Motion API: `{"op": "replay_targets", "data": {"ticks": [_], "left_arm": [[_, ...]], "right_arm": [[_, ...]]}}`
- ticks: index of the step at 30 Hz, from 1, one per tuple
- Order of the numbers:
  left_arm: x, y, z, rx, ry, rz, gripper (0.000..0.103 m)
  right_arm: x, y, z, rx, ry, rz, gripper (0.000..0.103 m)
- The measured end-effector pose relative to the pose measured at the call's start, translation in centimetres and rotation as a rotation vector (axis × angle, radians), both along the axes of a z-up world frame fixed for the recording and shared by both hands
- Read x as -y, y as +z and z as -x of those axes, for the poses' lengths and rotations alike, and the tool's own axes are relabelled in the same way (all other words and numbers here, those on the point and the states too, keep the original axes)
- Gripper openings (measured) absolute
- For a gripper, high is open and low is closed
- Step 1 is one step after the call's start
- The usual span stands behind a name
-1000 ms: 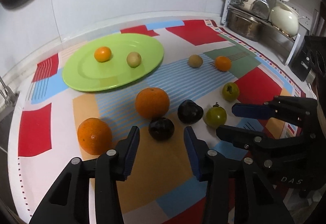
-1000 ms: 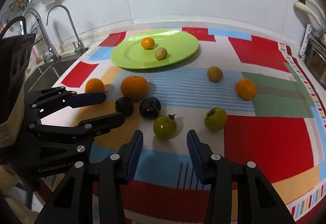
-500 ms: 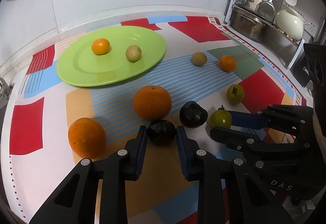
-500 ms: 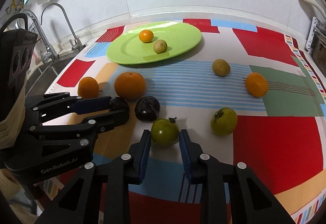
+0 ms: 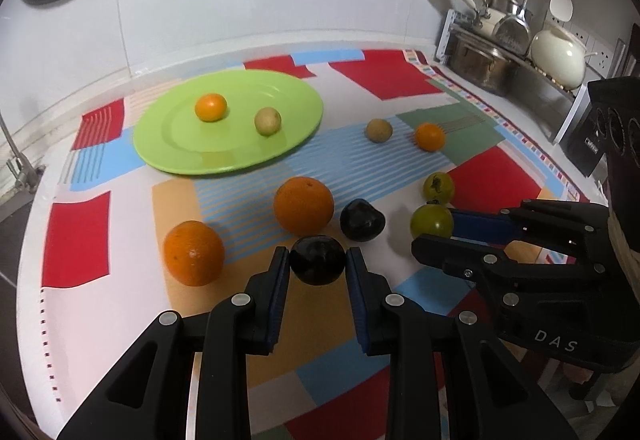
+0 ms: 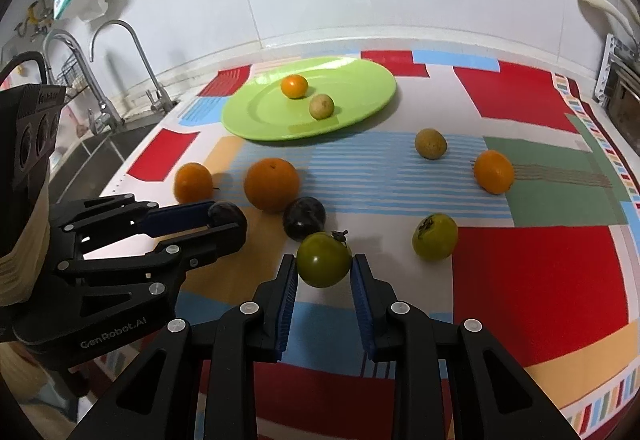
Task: Organize fruits
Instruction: 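Grasp a dark plum with the left tool while the right tool grasps a green tomato, then carry the plum and green tomato onto the green plate and release both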
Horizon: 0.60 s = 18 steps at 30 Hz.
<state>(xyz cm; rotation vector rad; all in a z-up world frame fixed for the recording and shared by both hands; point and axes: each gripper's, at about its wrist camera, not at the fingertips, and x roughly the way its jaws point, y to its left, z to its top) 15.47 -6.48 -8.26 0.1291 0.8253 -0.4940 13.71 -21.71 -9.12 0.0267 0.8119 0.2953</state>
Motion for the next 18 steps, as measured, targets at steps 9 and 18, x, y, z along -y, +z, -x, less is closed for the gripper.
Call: {"op": "replay_targets", "data": {"ticks": [9,18], "left_arm": [[-1.3,3.1,1.0,0.057,0.028,0.011,0.029],[-2.5,5.9,0.2,0.138,0.057,0.005,0.029]], "right_arm": [[-1.0,2.8,1.1,0.072,0.016,0.003,0.029],[-1.8,5.4,-0.1,0.123,0.019,-0.009,0.029]]}}
